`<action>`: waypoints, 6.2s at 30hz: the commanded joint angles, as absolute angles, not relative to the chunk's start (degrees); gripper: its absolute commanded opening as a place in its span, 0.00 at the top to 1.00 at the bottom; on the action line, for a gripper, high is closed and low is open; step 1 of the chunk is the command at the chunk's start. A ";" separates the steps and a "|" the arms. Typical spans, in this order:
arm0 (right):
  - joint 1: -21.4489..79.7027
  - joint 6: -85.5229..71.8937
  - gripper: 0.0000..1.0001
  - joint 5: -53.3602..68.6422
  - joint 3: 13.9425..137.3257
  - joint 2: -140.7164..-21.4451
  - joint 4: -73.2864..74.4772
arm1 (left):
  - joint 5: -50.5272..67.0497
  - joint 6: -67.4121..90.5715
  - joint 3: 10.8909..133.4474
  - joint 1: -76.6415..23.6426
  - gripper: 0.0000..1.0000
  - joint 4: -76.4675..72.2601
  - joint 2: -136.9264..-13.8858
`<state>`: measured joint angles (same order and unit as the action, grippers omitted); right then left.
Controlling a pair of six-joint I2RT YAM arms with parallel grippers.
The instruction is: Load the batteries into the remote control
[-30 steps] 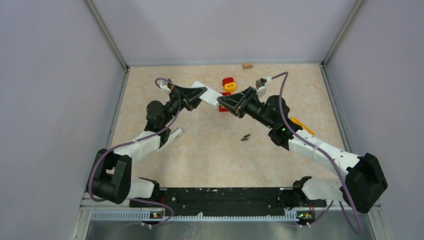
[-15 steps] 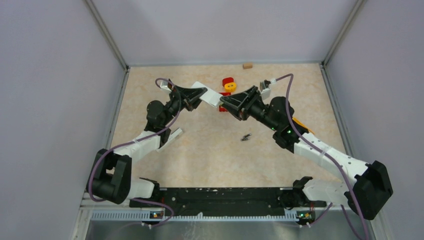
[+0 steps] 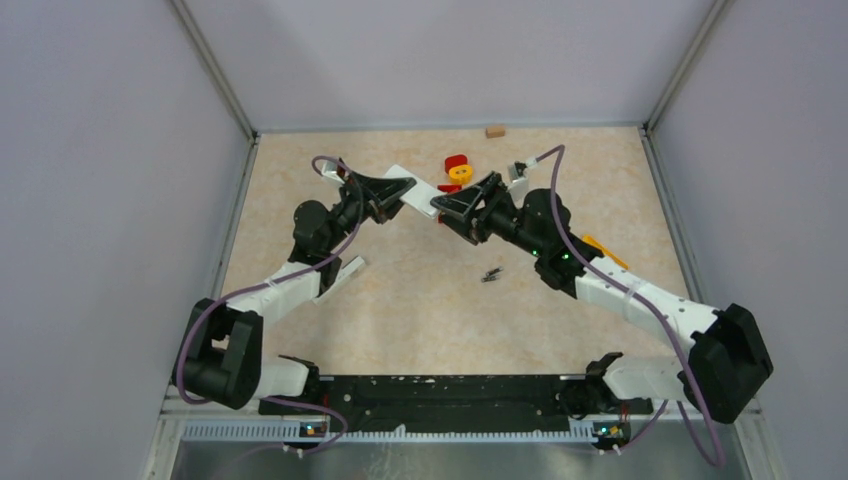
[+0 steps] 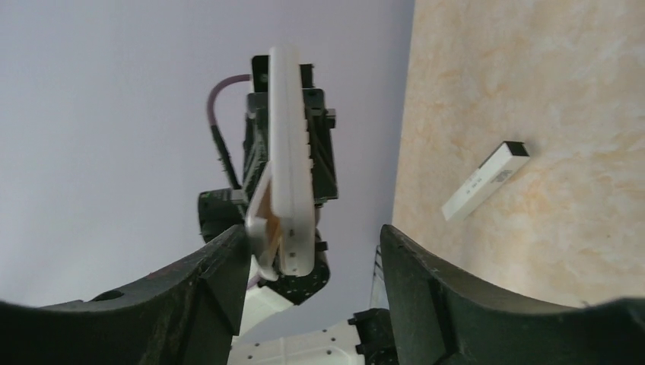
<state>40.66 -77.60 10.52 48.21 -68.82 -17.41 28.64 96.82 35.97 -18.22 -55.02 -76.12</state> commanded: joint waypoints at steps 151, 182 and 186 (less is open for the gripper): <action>22.54 -22.11 0.50 -8.31 64.69 -89.55 31.95 | -13.52 42.77 46.87 -7.68 0.01 34.27 -67.76; 47.90 -45.20 0.48 9.62 57.99 -91.58 4.25 | 7.25 41.97 40.93 -9.05 0.44 18.61 -70.82; 54.38 -48.24 0.45 5.04 61.80 -95.92 3.20 | -8.11 45.49 43.49 -9.05 0.35 22.88 -66.46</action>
<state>49.50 -42.50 8.71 58.39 -92.82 9.43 8.16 41.76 40.07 -9.10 19.35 -71.33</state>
